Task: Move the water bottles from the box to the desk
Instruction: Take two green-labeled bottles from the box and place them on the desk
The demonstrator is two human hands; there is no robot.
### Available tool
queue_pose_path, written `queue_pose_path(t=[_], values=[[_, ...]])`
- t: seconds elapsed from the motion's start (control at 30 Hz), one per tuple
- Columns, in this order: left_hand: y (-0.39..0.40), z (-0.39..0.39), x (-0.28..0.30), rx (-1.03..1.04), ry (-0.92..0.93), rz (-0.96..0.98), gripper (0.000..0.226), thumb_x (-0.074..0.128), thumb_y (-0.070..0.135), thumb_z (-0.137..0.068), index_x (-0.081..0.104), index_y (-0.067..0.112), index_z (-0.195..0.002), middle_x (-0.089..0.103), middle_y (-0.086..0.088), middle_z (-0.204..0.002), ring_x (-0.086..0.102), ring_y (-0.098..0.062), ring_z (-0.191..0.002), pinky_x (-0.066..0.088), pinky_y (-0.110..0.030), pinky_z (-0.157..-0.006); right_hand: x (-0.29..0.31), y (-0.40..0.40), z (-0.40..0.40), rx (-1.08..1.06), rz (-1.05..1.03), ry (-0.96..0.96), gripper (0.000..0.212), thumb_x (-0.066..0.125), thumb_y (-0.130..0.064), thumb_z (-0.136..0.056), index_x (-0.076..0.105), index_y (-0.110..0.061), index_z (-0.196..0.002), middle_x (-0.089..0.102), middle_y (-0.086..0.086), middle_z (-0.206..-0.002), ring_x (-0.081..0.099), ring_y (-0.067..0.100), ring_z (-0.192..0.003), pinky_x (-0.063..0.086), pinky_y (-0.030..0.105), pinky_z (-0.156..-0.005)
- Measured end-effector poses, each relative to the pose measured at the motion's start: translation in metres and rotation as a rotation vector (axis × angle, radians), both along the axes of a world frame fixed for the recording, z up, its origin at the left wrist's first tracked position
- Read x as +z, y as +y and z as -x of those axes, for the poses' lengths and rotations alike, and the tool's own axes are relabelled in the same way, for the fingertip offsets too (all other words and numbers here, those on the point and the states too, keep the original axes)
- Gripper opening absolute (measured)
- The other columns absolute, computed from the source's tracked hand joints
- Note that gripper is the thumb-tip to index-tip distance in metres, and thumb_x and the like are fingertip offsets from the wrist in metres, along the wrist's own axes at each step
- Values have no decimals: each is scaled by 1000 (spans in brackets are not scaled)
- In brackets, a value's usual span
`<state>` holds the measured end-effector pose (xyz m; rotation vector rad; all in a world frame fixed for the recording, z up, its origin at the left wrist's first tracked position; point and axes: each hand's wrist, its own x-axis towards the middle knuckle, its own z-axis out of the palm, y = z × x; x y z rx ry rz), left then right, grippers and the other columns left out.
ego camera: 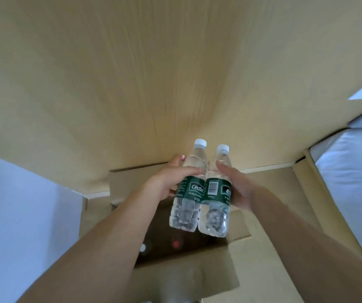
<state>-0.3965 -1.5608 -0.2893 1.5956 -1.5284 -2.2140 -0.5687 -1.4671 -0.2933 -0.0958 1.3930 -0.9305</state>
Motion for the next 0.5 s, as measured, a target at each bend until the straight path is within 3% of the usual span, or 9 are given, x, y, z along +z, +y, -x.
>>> queue_pose_path(t=[0.1, 0.23, 0.33, 0.4, 0.5], values=[[5, 9, 25, -29, 50, 5, 94, 88, 55, -62, 38, 38, -140, 65, -6, -122, 68, -27, -104, 57, -50, -91, 26, 10, 0, -71, 15, 48, 73, 72, -52, -85, 44, -15, -140, 65, 29, -122, 69, 45, -104, 50, 63, -97], [11, 19, 52, -90, 114, 28, 59, 83, 43, -79, 42, 35, -122, 70, -5, -106, 76, -16, -71, 59, -32, -54, 58, 35, -1, -175, 28, 58, 69, 72, -48, -86, 43, -14, -138, 67, 29, -119, 70, 44, -101, 54, 61, -91], [26, 26, 71, -158, 163, 2, 53, 82, 36, -83, 47, 30, -123, 72, -10, -107, 77, -22, -77, 61, -37, -59, 83, 65, -5, -278, 84, -19, 56, 71, -27, -84, 45, -8, -130, 73, 24, -109, 72, 38, -98, 59, 53, -79], [39, 32, 82, -210, 188, -22, 56, 81, 36, -84, 47, 31, -129, 71, -13, -112, 77, -28, -84, 63, -48, -68, 96, 91, -7, -344, 117, -12, 61, 69, -16, -75, 44, -7, -131, 71, 22, -110, 72, 36, -96, 59, 51, -80], [65, 45, 96, -268, 234, -73, 62, 80, 35, -84, 44, 32, -134, 69, -17, -116, 74, -37, -93, 58, -62, -81, 111, 133, -8, -426, 152, 17, 47, 57, -10, -84, 46, -6, -129, 69, 21, -107, 70, 35, -92, 58, 49, -85]])
